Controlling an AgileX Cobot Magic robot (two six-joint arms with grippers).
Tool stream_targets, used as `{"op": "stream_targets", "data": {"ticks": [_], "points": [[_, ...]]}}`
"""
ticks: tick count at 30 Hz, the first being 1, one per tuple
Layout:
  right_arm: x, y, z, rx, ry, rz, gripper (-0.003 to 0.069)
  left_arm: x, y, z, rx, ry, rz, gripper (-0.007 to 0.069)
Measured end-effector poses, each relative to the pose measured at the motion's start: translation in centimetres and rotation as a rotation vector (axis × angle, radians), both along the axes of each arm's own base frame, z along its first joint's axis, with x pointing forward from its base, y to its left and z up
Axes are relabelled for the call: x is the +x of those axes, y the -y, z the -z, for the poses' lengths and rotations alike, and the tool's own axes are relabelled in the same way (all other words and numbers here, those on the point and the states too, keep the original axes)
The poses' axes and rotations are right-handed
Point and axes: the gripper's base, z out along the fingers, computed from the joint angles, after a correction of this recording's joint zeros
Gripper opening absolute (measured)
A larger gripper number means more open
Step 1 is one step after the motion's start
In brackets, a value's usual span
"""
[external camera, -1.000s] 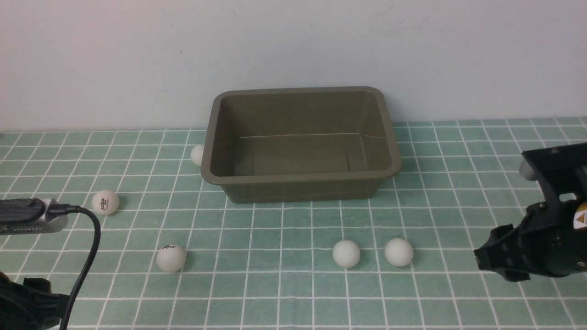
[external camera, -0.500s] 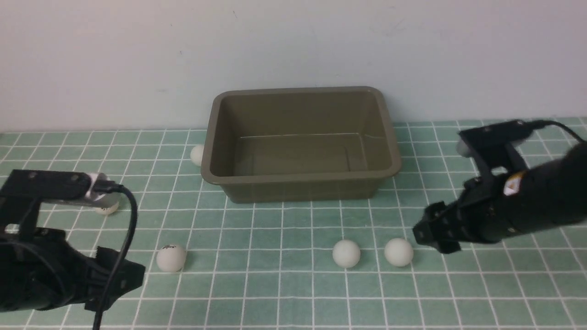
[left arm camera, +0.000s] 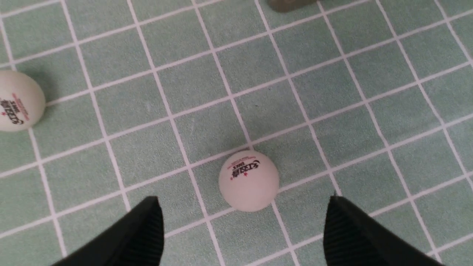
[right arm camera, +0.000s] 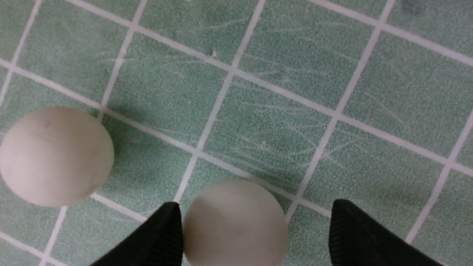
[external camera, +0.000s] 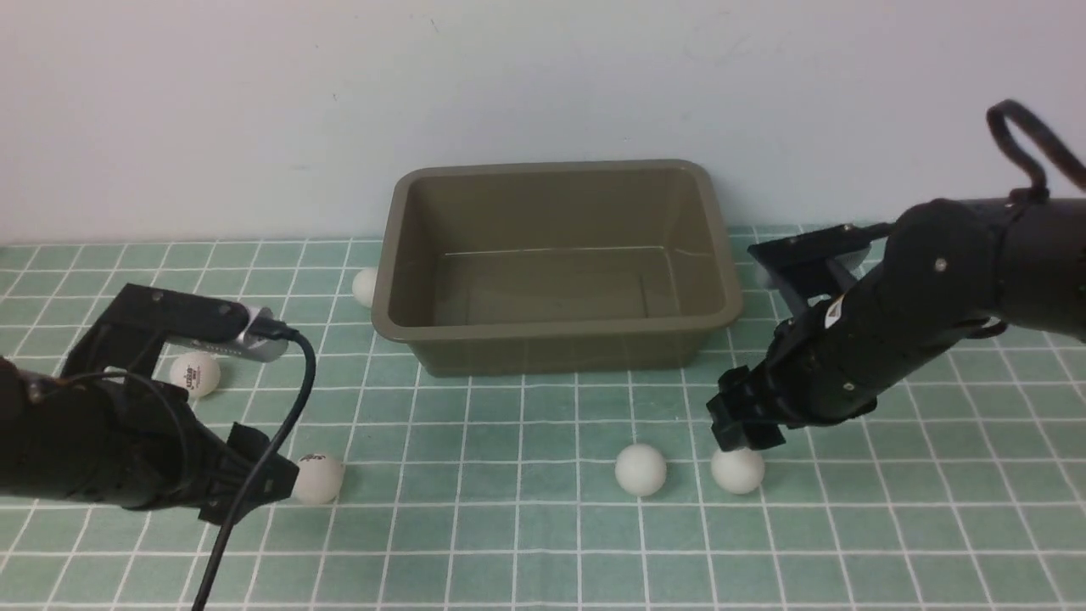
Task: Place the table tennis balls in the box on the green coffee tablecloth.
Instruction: 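Reach for and grasp a ping pong ball on the table, then release the ping pong ball into the bin and lift the gripper away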
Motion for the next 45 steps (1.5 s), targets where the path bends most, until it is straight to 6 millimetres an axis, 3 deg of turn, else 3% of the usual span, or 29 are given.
{"op": "stream_targets", "data": {"ticks": [3,10,18,22,26,30,35,45], "points": [[0.0,0.0,0.3,-0.003,-0.014,-0.001,0.0364,0.1,0.0,0.0,0.003,0.009,-0.002,0.0521],[0.3,-0.4,-0.8,-0.004,-0.06,-0.026,0.0364,0.3,-0.1,0.4,0.005,0.002,-0.007,0.0521],[1.5,-2.9,-7.5,0.158,-0.16,-0.159,0.0364,1.6,0.4,3.8,-0.032,-0.132,-0.011,0.0521],[3.2,-4.2,-13.0,0.271,-0.027,-0.192,0.0364,2.1,0.6,4.9,-0.055,-0.151,0.005,0.0521],[5.1,-4.6,-15.8,0.292,0.159,-0.178,0.0364,2.5,0.9,5.2,-0.079,-0.126,0.025,0.0521],[7.4,-5.0,-14.7,0.262,0.247,-0.159,0.0364,3.0,1.0,5.8,-0.075,-0.106,0.055,0.0521],[10.5,-5.7,-9.7,0.183,0.22,-0.162,0.0364,3.3,0.8,6.3,-0.059,-0.094,0.04,0.0521],[13.5,-6.3,-7.5,0.144,0.269,-0.135,0.0364,3.4,0.8,6.4,-0.056,-0.09,0.039,0.0521]]}}
